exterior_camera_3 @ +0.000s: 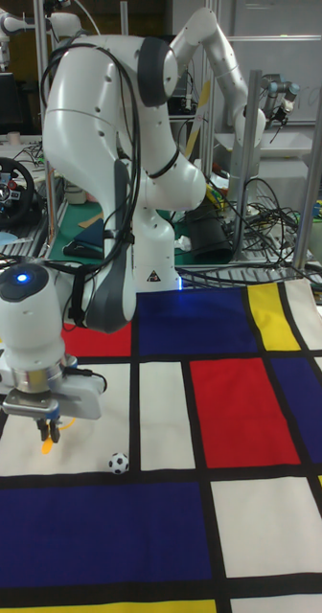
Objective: Attach the bubble ring to the ball
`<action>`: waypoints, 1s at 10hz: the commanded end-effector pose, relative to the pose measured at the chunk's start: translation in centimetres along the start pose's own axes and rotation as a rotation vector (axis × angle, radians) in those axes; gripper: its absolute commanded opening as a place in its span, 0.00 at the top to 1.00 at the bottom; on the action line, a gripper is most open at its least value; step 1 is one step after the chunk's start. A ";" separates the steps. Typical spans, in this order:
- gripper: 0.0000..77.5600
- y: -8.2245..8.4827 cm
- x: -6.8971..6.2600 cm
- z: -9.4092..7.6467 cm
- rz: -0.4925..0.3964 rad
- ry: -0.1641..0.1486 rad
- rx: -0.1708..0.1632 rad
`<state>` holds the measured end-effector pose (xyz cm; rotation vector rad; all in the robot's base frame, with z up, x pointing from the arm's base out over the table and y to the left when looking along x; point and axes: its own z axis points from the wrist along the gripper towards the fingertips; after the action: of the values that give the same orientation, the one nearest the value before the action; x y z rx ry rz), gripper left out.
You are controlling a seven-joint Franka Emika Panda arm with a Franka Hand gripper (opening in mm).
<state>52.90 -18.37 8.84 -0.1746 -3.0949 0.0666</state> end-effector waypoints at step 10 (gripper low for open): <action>0.99 3.2 -0.2 -4.9 0.381 0.060 0.012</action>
<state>52.84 -17.34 9.27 -0.2321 -3.0776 0.0701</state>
